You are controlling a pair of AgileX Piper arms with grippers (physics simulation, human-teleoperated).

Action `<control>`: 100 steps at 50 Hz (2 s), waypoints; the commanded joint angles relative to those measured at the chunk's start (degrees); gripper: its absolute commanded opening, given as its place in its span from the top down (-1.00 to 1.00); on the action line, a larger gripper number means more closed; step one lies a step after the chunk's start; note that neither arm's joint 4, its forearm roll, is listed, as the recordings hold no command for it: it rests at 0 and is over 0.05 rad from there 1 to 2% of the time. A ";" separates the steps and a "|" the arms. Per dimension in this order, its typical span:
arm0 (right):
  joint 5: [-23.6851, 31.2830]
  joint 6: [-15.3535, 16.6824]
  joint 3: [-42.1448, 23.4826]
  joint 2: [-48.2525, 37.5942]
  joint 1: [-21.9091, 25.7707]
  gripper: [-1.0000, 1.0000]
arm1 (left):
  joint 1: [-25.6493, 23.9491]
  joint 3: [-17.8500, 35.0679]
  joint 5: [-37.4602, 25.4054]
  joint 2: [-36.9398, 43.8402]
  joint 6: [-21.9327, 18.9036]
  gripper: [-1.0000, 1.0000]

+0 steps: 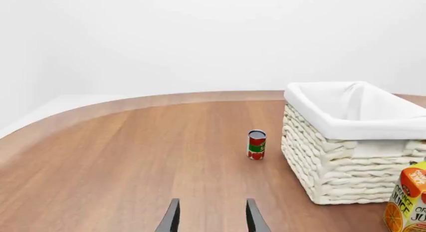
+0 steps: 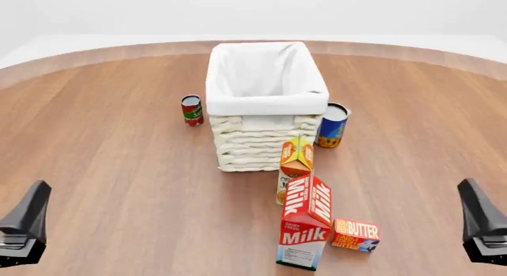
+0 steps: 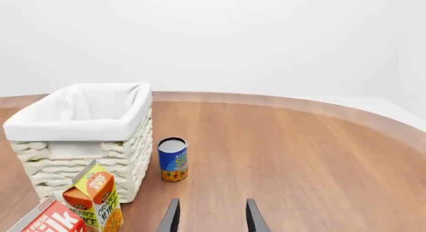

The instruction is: Pick up the butter and put it in the basket.

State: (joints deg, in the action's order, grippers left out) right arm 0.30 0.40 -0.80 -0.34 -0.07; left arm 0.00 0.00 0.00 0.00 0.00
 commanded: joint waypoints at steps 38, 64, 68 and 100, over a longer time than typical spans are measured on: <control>10.35 19.53 -20.80 -23.03 24.35 -1.00 | 0.00 0.00 0.00 0.00 0.00 -1.00; 15.36 25.48 -29.37 -37.19 21.47 -1.00 | 0.00 0.00 0.00 0.00 0.00 -1.00; 15.51 30.76 -27.68 -39.15 23.97 -1.00 | 0.00 0.00 0.00 0.00 0.00 -1.00; 26.12 41.38 -25.59 -42.76 31.14 -1.00 | 0.00 0.00 0.00 0.00 0.00 -1.00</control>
State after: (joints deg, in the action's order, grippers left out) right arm 23.05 38.76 -28.35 -43.66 28.13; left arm 0.00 0.00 0.00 0.00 0.00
